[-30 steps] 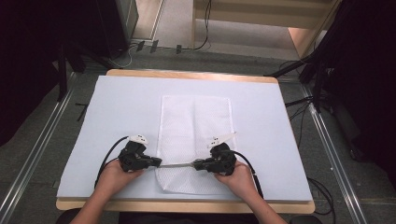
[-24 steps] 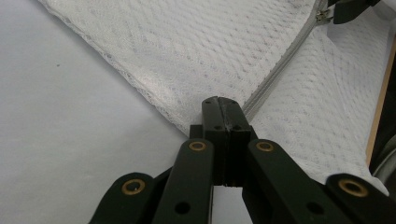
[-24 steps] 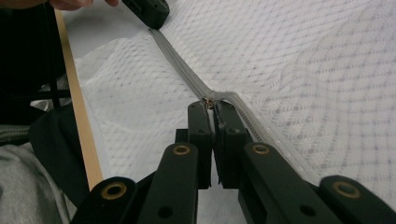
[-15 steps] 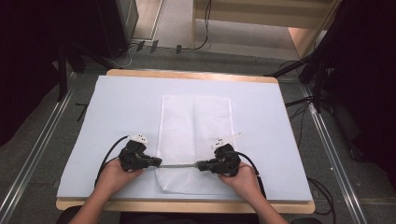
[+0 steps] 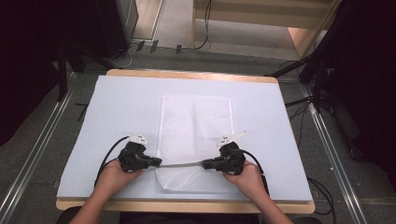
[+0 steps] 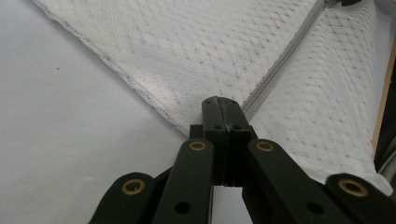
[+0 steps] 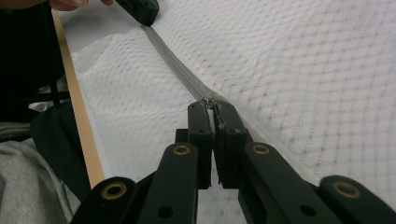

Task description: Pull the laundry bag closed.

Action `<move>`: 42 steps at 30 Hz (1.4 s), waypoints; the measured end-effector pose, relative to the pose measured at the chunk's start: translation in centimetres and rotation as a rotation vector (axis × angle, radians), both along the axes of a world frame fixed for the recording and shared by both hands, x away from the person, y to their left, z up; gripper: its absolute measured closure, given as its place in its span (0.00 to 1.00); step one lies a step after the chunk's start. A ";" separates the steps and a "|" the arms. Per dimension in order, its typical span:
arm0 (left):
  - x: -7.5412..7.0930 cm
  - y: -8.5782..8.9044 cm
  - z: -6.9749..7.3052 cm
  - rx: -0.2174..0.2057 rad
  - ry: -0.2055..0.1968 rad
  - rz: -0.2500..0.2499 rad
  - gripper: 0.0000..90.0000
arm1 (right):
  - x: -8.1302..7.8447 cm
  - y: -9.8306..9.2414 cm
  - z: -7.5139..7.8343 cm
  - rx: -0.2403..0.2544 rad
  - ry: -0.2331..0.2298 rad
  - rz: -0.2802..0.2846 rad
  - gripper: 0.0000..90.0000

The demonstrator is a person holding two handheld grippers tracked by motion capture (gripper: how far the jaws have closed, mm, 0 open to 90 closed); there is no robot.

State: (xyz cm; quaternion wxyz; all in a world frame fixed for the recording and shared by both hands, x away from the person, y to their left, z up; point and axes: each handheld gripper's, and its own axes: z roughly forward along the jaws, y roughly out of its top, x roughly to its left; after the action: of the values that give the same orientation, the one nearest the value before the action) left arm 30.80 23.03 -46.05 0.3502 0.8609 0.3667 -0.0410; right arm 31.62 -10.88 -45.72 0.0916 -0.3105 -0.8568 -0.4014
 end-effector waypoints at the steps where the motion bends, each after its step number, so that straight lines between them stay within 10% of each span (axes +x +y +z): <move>1: 0.0 0.0 0.0 -0.001 -0.002 0.000 1.00 | 0.0 -0.2 0.0 0.003 0.000 -0.003 0.98; 42: -0.2 0.0 0.0 -0.002 -0.005 0.015 1.00 | 0.3 -3.6 0.0 0.012 0.040 -0.032 0.98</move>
State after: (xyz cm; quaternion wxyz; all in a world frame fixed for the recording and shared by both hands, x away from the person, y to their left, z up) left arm 30.64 22.98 -46.08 0.3520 0.8579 0.3725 -0.0365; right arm 31.93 -14.50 -45.71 0.1042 -0.3318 -0.8472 -0.4016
